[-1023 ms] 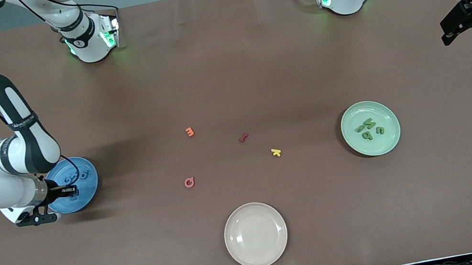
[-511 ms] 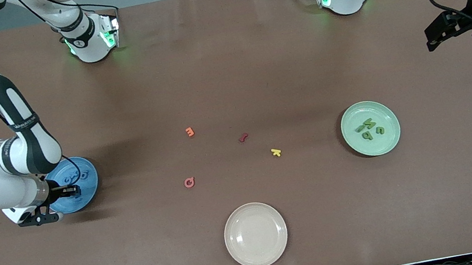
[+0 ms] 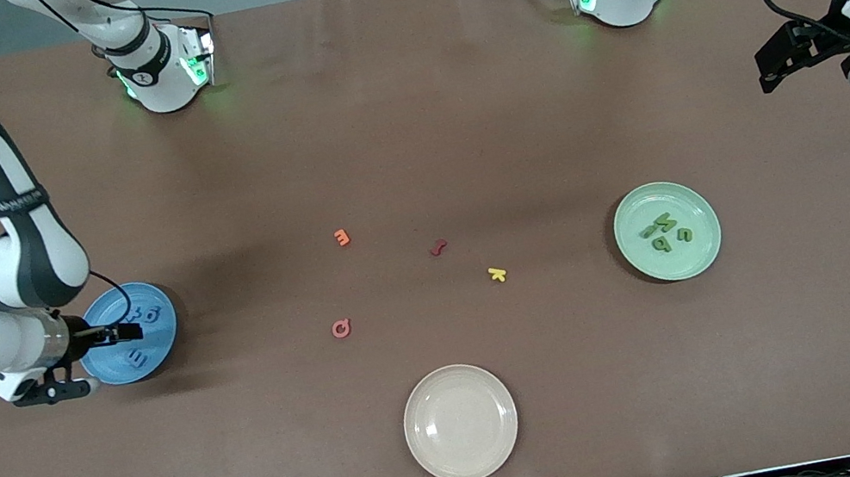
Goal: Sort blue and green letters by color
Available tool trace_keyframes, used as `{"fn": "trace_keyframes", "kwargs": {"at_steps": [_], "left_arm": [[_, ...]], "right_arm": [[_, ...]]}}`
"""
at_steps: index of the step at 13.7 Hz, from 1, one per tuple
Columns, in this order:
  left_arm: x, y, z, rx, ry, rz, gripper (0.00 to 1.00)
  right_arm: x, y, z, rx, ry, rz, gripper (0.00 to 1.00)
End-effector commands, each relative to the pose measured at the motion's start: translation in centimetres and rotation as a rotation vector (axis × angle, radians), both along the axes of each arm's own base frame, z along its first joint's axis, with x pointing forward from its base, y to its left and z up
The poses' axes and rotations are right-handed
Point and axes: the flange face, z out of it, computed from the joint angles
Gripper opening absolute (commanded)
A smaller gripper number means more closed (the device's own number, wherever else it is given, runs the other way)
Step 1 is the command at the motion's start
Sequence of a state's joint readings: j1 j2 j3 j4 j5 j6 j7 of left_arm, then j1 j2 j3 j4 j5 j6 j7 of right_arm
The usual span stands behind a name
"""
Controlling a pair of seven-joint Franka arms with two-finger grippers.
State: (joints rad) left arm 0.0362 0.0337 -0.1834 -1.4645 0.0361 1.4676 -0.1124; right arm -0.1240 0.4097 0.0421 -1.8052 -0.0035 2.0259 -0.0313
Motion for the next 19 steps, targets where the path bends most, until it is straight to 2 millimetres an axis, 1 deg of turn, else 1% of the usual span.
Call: {"fn": "trace_keyframes", "kwargs": {"at_steps": [1,3,6,8,10,12,13,16,17,18,19], "left_arm": [[-0.6,0.7,0.8,-0.004,-0.001,0.010,1.00],[-0.7,0.9,0.6,-0.002,0.013,0.017,1.00],[-0.9,0.7,1.0,-0.002,0.008,0.014,1.00],[-1.0,0.9,0.9,0.003,0.017,0.013,1.00],[-1.1,1.4,0.9,0.001,0.021,0.008,1.00],[-1.4,1.4,1.1,0.005,0.029,0.021,1.00],[-1.5,1.4,1.1,0.006,0.031,0.024,1.00],[-2.0,1.8,0.9,0.009,0.043,0.035,1.00],[-2.6,2.1,1.4,0.005,0.035,0.040,1.00],[-2.9,2.6,1.6,0.003,0.029,0.052,1.00],[-3.0,2.6,1.7,0.002,0.029,0.054,1.00]], "right_arm": [[-2.8,1.6,8.4,-0.030,0.005,-0.039,0.98],[-4.5,2.2,14.5,-0.034,-0.034,-0.035,0.98],[-6.4,2.4,21.2,-0.038,-0.096,-0.036,0.98],[-6.9,2.5,25.3,-0.034,-0.100,-0.041,0.99],[-7.3,2.6,29.1,-0.031,-0.103,-0.040,0.99],[-7.3,2.7,31.5,-0.031,-0.122,-0.038,1.00],[-7.1,2.6,32.3,-0.030,-0.140,-0.029,1.00],[-7.1,2.8,32.9,-0.031,-0.153,-0.023,1.00],[-7.1,2.8,33.4,-0.030,-0.163,-0.024,1.00],[-7.1,2.8,33.9,-0.031,-0.174,-0.026,1.00],[-7.1,2.8,34.3,-0.031,-0.180,-0.023,1.00]]}}
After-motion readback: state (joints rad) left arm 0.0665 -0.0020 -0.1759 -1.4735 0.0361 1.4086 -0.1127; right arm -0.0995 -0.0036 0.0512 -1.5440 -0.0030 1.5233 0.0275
